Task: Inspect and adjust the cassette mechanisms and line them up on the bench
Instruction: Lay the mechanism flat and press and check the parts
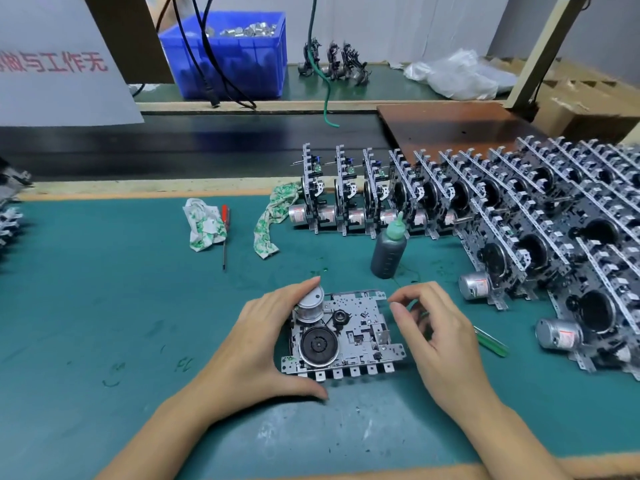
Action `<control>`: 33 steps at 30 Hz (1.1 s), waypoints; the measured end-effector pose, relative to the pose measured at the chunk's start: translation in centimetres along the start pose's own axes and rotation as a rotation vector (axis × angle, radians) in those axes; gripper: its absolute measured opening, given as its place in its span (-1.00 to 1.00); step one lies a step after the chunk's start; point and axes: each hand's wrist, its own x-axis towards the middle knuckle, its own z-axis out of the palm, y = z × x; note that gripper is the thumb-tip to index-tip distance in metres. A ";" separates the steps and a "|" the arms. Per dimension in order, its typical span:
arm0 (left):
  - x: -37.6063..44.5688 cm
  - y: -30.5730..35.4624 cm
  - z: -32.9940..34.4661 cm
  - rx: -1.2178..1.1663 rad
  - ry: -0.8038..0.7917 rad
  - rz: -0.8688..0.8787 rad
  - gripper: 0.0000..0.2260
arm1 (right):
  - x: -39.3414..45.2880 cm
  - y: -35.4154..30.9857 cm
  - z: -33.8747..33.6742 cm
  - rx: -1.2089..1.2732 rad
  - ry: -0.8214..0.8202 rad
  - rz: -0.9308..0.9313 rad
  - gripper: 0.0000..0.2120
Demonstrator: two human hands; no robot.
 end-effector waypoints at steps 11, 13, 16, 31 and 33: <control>0.1 0.3 0.2 -0.043 0.006 0.004 -0.14 | 0.2 0.6 0.0 -0.026 0.008 0.049 -0.87; 0.2 0.2 0.2 -0.067 -0.015 0.002 -0.08 | 0.2 0.7 -0.1 -0.031 0.005 0.051 -0.86; 0.1 -0.1 0.1 -0.094 -0.036 -0.017 0.01 | 0.2 0.7 0.0 -0.046 -0.004 0.067 -0.87; 0.2 -0.1 0.4 -0.047 -0.072 0.019 0.08 | 1.6 -1.4 -2.1 -0.014 -0.508 0.052 -0.20; 0.2 -0.1 0.6 -0.030 -0.049 0.025 0.02 | 2.5 -2.3 -2.3 -0.276 -0.738 -0.058 0.08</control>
